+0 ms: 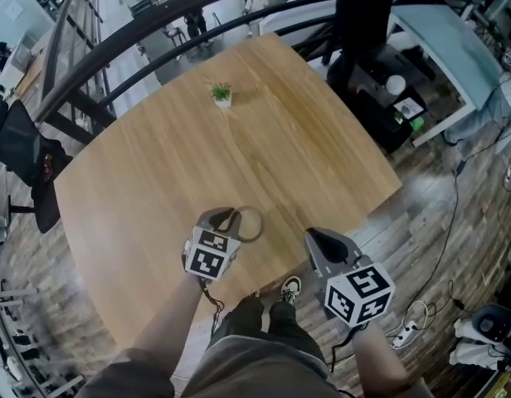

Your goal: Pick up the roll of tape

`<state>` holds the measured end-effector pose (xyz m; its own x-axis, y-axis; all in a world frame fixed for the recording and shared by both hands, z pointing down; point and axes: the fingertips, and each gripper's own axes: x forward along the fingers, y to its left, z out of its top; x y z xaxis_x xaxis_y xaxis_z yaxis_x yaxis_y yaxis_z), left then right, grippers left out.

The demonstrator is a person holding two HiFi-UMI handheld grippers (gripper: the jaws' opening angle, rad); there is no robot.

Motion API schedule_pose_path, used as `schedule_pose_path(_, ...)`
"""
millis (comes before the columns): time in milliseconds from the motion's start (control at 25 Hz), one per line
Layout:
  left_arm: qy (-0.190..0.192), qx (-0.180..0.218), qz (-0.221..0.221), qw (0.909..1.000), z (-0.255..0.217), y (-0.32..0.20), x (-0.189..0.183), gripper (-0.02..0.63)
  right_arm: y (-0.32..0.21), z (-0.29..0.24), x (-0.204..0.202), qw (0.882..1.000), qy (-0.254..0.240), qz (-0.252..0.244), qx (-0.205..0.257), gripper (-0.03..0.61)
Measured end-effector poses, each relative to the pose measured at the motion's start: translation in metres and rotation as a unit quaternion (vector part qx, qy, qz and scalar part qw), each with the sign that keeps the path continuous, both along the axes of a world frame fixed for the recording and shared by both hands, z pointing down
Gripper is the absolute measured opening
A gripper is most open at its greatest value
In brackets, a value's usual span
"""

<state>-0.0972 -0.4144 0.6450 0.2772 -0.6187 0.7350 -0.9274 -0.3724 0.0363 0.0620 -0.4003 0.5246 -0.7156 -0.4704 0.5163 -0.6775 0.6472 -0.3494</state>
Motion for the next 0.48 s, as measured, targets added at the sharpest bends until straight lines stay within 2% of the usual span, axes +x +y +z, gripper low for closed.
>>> schedule_pose_path(240, 0.006, 0.061, 0.005, 0.9981, -0.076, 0.006, 0.004, 0.041, 0.002, -0.068, 0.01, 0.998, -0.024, 0.006, 0.059, 0.012)
schedule_pose_path(480, 0.005, 0.129, 0.023, 0.9914, -0.156, 0.017, 0.01, 0.041, 0.017, -0.134, 0.018, 0.991, -0.033, 0.006, 0.13, 0.012)
